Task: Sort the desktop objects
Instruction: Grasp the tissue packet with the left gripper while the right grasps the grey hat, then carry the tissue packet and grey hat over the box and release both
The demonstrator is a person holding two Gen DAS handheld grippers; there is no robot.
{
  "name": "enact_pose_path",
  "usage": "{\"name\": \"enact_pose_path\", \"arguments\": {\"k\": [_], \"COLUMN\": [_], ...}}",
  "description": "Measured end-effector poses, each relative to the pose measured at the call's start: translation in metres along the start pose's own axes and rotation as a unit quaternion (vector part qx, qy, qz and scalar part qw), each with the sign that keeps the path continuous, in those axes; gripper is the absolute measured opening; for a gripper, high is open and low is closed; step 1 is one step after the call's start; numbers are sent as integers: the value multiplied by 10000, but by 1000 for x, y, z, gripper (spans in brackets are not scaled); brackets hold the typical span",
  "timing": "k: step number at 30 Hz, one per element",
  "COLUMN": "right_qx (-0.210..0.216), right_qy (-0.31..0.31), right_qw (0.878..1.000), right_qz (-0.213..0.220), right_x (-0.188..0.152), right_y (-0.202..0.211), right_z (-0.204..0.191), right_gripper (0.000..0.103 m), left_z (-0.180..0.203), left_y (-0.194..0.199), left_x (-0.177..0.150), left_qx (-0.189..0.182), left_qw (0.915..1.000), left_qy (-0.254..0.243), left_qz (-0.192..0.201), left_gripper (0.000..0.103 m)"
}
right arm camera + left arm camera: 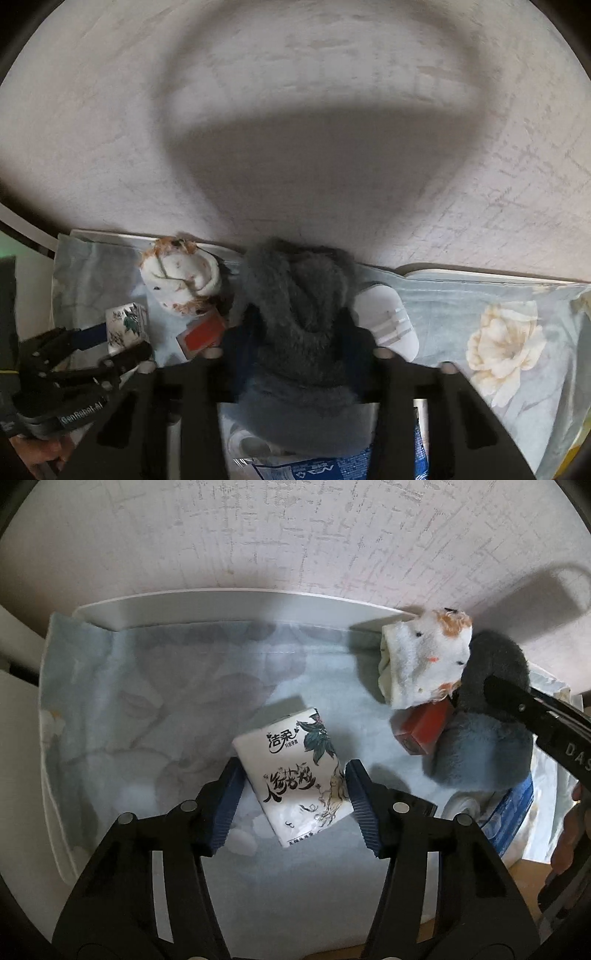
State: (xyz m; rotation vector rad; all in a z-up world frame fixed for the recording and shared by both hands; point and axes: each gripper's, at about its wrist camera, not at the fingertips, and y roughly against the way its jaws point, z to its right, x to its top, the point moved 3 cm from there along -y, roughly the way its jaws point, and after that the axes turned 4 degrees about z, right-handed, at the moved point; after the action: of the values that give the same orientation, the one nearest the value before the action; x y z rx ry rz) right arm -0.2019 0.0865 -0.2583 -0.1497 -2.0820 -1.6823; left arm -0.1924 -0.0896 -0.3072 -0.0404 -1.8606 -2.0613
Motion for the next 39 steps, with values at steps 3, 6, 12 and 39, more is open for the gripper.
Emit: {"name": "enact_pose_path", "arguments": {"k": [3, 6, 12, 39], "right_qx": [61, 118, 201, 713], "right_qy": [-37, -75, -95, 1051], "right_qw": [10000, 9998, 9995, 9841], "right_qz": [32, 120, 244, 1240], "right_x": [0, 0, 0, -34], "right_y": [5, 13, 35, 235], "right_z": [0, 0, 1, -12], "right_gripper": [23, 22, 21, 21], "left_z": [-4, -9, -11, 52], "left_y": [1, 9, 35, 230], "left_x": [0, 1, 2, -67], "left_qx": [3, -5, -101, -607], "left_qw": [10000, 9999, 9994, 9868], "left_qy": [49, 115, 191, -248], "left_qz": [-3, 80, 254, 1480], "left_gripper": [52, 52, 52, 52]}}
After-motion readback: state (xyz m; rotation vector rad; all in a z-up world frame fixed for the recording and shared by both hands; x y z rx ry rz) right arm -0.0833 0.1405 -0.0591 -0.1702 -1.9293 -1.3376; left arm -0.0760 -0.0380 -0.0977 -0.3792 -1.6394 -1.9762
